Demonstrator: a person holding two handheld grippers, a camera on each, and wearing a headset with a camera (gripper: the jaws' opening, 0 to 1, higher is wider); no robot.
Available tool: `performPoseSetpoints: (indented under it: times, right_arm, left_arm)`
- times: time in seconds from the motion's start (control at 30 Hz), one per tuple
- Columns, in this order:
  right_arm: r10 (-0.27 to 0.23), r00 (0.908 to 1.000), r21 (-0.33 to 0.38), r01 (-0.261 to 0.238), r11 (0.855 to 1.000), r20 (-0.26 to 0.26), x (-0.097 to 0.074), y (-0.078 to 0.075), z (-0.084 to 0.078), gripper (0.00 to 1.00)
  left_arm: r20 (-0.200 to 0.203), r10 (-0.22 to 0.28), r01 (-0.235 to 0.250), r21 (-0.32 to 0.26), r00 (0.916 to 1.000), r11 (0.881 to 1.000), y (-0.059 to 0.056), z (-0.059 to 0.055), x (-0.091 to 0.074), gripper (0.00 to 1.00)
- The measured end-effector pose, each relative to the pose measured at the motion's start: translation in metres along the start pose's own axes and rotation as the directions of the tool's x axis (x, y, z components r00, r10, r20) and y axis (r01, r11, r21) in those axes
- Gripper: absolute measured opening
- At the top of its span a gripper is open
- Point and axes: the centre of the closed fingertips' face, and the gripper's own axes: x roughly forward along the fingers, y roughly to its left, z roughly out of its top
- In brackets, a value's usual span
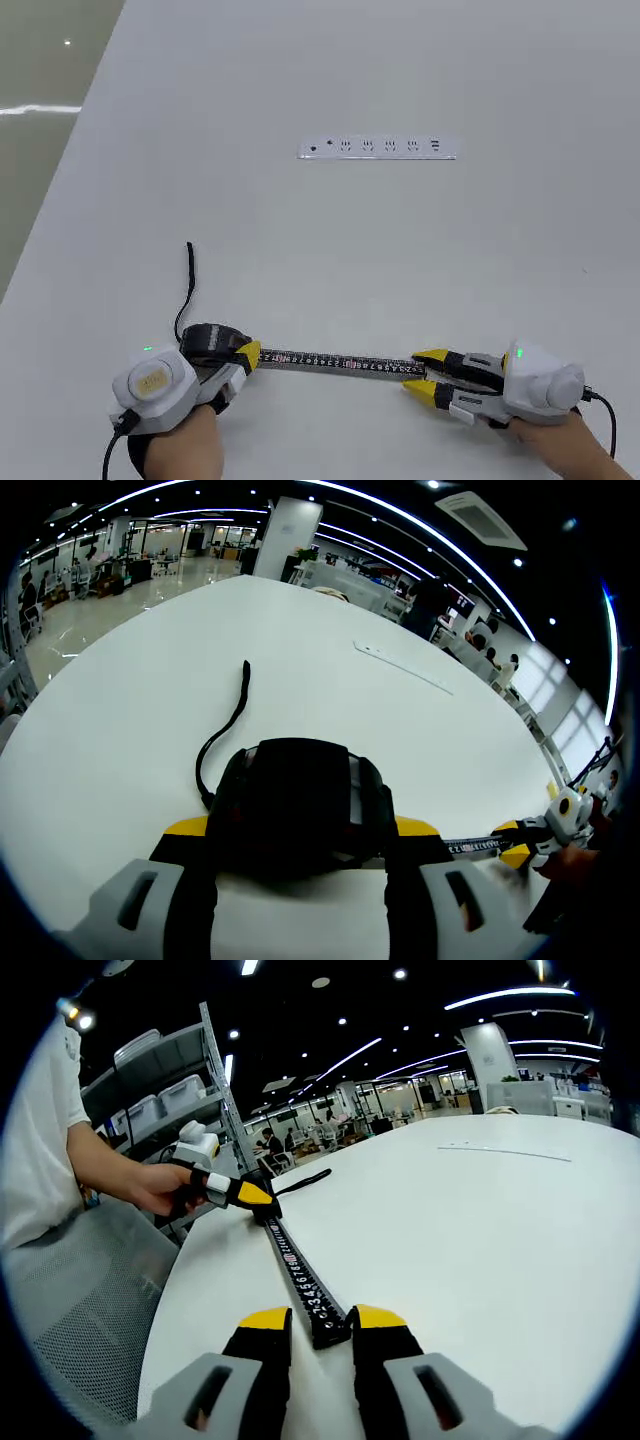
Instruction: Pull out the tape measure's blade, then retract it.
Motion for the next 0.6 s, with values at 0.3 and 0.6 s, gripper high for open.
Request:
performPoseSetpoints:
  times: [0.3, 0.6]
  right_arm:
    - [0.03, 0.9996, -0.017, -0.03, 0.999, -0.003, -0.0015, -0.0006, -0.0021, 0.21]
    - [0.03, 0.9995, -0.03, -0.03, 0.999, -0.003, -0.0022, -0.0015, -0.0022, 0.17]
  left_arm:
    - [0.0, 0.0, 0.0, 0.007, 1.0, 1.0, -0.0005, -0.0002, -0.0003, 0.66]
    - [-0.002, -0.001, 0.001, 0.004, 1.0, 1.0, -0.0008, -0.0004, 0.0, 0.66]
